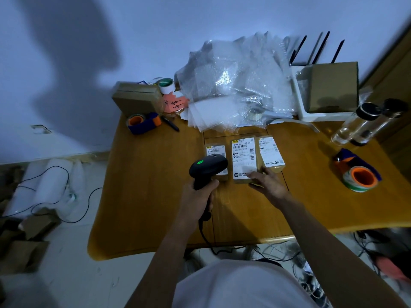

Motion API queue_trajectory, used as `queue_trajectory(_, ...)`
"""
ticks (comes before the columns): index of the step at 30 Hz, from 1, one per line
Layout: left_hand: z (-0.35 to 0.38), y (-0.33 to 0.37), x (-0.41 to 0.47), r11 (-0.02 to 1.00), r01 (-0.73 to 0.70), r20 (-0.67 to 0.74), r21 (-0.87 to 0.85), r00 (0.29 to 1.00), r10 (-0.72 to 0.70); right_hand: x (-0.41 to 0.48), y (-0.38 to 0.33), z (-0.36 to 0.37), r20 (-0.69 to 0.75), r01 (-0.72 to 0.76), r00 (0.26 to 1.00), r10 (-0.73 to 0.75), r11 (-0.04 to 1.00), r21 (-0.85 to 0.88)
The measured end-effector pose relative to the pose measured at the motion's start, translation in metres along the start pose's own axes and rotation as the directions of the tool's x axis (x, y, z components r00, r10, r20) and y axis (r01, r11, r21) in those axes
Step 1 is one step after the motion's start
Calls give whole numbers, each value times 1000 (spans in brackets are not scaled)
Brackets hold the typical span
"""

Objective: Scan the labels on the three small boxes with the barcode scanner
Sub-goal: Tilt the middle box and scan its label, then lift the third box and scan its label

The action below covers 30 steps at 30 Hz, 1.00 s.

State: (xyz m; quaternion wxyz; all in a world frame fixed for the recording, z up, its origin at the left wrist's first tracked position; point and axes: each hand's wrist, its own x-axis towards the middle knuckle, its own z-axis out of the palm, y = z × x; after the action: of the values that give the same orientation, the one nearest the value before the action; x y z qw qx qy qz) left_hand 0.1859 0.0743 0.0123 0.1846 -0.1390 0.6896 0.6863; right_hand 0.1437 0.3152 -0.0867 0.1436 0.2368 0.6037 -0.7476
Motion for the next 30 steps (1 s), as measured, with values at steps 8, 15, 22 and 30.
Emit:
queue_trajectory(8,-1,-3,-3,999,37,-20,-29,999,-38,-2,-4,6,7,-70,998,70,987,143)
queue_trajectory(15,-3,-3,-7,998,49,-33,-31,998,-50,6,2,17,-8,-135,990,142,953,270)
queue_trajectory(22,-6,5,-7,991,77,-91,-114,992,-87,19,6,24,-64,-188,974,216,936,298)
queue_trajectory(30,-7,3,-6,989,85,-104,-118,990,-98,35,6,29,-110,-280,940,323,914,293)
